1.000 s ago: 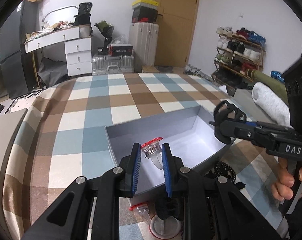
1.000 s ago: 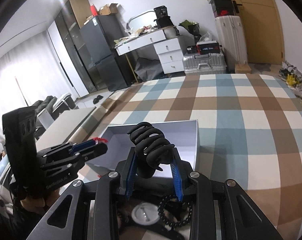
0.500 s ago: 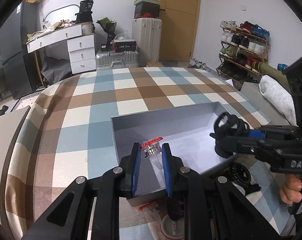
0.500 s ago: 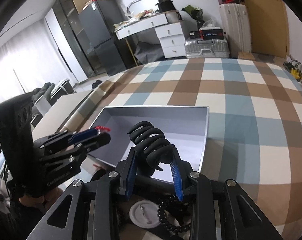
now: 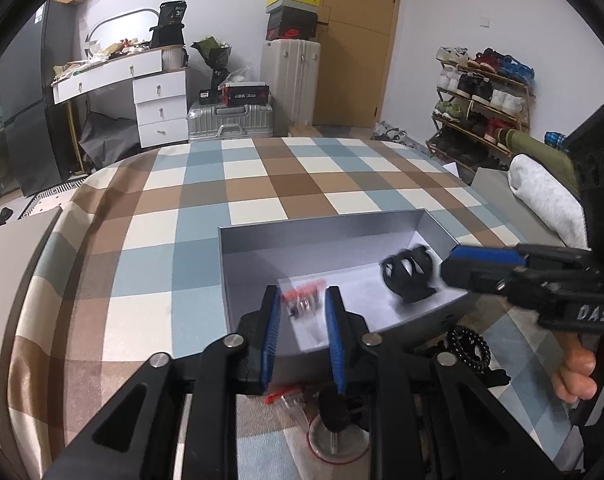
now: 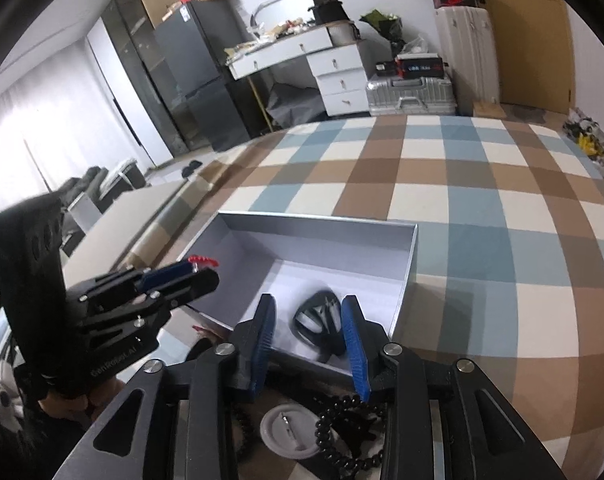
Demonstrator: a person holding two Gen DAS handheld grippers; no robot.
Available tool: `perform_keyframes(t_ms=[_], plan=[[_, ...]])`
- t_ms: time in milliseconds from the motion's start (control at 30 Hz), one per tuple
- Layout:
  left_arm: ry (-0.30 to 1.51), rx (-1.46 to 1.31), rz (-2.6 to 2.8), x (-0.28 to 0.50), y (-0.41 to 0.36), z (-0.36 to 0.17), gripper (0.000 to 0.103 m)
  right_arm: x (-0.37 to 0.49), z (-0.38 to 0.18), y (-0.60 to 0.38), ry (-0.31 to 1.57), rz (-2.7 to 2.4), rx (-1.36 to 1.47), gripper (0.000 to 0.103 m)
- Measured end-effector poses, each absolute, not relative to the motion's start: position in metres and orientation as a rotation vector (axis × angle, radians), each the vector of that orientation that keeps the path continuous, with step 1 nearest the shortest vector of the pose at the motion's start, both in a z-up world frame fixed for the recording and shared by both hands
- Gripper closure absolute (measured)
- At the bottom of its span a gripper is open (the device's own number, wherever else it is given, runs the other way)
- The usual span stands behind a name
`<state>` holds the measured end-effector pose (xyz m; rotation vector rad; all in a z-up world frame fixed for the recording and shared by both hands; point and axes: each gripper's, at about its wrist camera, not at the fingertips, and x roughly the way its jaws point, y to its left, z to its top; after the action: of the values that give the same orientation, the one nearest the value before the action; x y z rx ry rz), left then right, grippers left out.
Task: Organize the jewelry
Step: 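Lower both held items into the grey box and open both grippers, then grasp a black coiled spiral hair tie with the right gripper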
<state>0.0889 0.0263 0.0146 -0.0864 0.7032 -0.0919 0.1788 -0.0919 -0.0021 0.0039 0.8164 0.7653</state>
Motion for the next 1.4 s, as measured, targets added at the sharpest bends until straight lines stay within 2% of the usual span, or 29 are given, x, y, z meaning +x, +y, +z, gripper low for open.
perform_keyframes(t_ms=[33,100,167,267,300,333,367,433,467,500,533,1067,1400], plan=[[0.699,-0.091,-0.090,0.087,0.027,0.017,0.070,0.177,0.001,-0.096,0.799,0.757,0.012,0.059],[0.683,-0.111,-0.103,0.082,0.028,0.020,0.051,0.173,0.007,-0.103,0.778,0.744,0.028,0.053],[0.675,-0.123,-0.122,0.077,0.027,0.023,0.040,0.167,0.012,-0.109,0.763,0.729,0.020,0.052],[0.666,-0.111,-0.121,0.070,0.023,0.027,0.028,0.159,0.018,-0.114,0.733,0.702,-0.009,0.039],[0.662,-0.105,-0.113,0.068,0.022,0.029,0.022,0.156,0.019,-0.117,0.732,0.691,-0.009,0.030],[0.659,-0.101,-0.108,0.065,0.022,0.029,0.020,0.155,0.019,-0.118,0.734,0.685,-0.008,0.020],[0.656,-0.101,-0.105,0.063,0.022,0.030,0.019,0.153,0.019,-0.121,0.741,0.681,-0.007,0.016],[0.660,-0.110,-0.108,0.058,0.024,0.029,0.018,0.150,0.018,-0.123,0.761,0.665,-0.022,0.001],[0.662,-0.117,-0.108,0.056,0.025,0.028,0.013,0.148,0.016,-0.124,0.770,0.649,-0.034,0.000],[0.664,-0.127,-0.109,0.053,0.027,0.027,0.004,0.146,0.014,-0.126,0.773,0.637,-0.046,0.000],[0.662,-0.136,-0.108,0.050,0.028,0.024,0.001,0.144,0.011,-0.128,0.775,0.631,-0.057,0.000],[0.720,-0.098,-0.107,0.049,0.024,0.005,0.001,0.146,-0.028,-0.121,0.929,0.613,-0.207,0.000],[0.743,-0.108,-0.097,0.049,0.026,-0.002,0.001,0.154,-0.036,-0.128,0.949,0.592,-0.133,0.002]])
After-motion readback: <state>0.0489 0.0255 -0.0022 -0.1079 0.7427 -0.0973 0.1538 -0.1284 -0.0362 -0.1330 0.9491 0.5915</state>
